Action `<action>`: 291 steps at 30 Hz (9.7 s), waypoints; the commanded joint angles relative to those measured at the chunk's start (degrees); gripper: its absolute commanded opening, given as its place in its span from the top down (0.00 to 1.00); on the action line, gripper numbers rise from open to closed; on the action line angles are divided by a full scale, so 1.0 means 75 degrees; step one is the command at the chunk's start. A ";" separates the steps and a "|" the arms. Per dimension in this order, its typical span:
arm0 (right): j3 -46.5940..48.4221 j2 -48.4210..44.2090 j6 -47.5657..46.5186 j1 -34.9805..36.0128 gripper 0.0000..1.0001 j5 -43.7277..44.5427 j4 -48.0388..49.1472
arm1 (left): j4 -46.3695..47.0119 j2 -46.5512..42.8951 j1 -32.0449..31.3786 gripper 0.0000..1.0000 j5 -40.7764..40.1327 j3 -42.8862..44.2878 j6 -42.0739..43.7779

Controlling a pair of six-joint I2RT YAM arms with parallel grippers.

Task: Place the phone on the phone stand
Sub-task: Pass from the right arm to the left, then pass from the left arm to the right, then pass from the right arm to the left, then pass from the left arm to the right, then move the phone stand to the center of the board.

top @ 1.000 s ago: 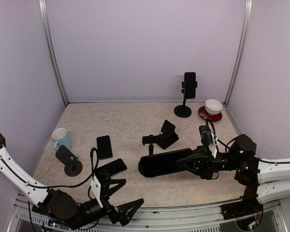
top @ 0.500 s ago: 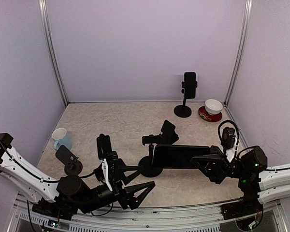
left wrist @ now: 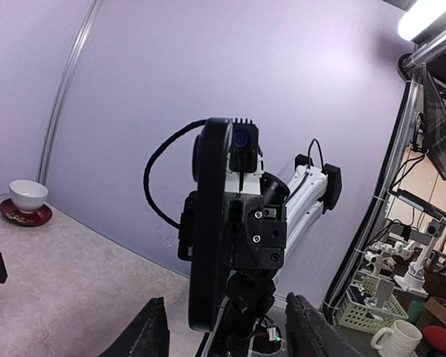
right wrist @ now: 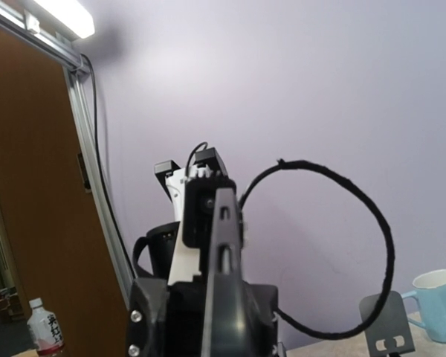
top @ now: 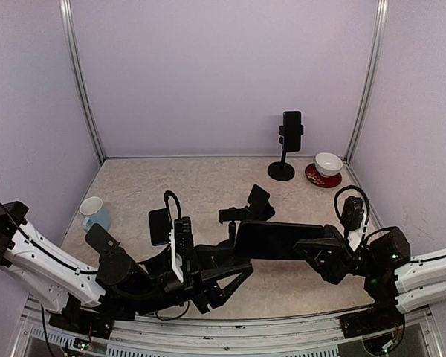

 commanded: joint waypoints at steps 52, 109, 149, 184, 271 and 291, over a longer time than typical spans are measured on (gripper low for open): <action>0.4207 0.0474 -0.3734 0.0097 0.16 -0.1543 -1.0567 | -0.5084 -0.1401 0.0275 1.00 0.1282 0.0719 -0.0398; 0.2732 -0.0949 -0.2250 0.0085 1.00 -0.0586 -0.6444 | -0.4850 -0.1711 -0.0050 0.01 0.0930 0.0406 0.0062; 0.1549 0.1197 0.0659 0.0175 1.00 -0.1210 -0.0029 | -0.3657 -0.0711 0.0454 0.69 0.1635 0.0576 -0.0009; 0.3536 0.0828 -0.1808 0.0190 0.51 -0.2018 -0.6307 | -0.4209 -0.0733 0.0512 1.00 0.2414 0.0504 -0.0111; 0.3297 -0.1305 -0.2490 -0.0765 1.00 0.0047 -0.8791 | -0.5678 -0.0322 0.5162 0.69 0.5636 0.1604 -0.0267; 0.3258 -0.1037 -0.2540 -0.0769 1.00 -0.0017 -0.8604 | -0.5624 -0.0220 0.5304 0.54 0.5737 0.1349 -0.0419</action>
